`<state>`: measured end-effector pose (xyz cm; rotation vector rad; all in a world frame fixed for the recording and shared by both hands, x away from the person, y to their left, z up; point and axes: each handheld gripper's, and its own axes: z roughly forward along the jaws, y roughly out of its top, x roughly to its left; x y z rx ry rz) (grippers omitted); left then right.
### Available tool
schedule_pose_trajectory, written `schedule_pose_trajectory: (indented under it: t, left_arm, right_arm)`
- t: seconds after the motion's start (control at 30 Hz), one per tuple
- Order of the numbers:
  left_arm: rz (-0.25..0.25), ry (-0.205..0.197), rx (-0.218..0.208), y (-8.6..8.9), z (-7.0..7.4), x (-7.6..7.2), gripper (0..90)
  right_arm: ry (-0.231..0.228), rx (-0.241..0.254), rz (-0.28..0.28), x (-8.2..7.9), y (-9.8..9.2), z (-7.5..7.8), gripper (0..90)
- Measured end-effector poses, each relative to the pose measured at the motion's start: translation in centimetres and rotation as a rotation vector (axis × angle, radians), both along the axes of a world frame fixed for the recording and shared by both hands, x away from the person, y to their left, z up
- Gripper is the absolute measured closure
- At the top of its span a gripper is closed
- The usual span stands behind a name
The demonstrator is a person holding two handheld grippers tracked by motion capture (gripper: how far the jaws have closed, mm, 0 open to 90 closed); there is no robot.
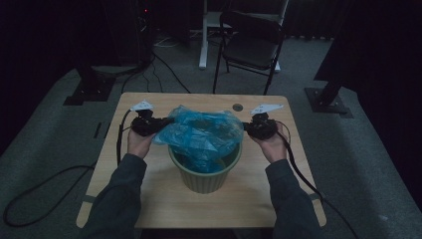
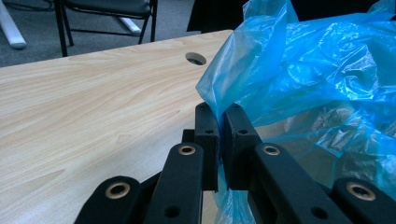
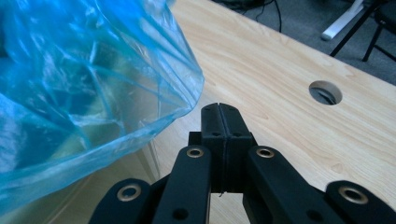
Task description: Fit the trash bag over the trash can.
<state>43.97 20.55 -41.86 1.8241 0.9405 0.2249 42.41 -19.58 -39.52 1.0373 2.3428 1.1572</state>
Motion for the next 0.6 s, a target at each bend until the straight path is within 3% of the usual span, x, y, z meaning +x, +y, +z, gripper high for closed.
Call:
schedule_pose_trajectory:
  t: [0.1,0.17,0.33,0.47,0.6]
  left_arm:
    - [0.0,-0.007,0.0,0.0,0.1,-0.1,85.9]
    - [0.001,-0.016,-0.003,0.1,0.4,-0.2,85.9]
    - [0.004,-0.028,0.006,0.0,0.7,-0.3,85.8]
    - [0.0,-0.033,0.01,-0.1,0.8,-0.4,85.9]
    - [-0.002,-0.035,0.012,-0.3,0.9,-0.4,85.7]
  right_arm:
    - [-0.009,0.015,-0.002,-0.2,-0.2,0.3,90.0]
    - [-0.05,0.04,-0.004,-0.8,-0.8,1.6,86.5]
    - [-0.096,0.054,0.0,-1.3,-1.4,3.1,78.4]
    - [-0.106,0.064,0.007,-1.4,-1.3,3.4,73.0]
    - [-0.123,0.124,0.055,-1.5,-0.9,3.5,61.2]
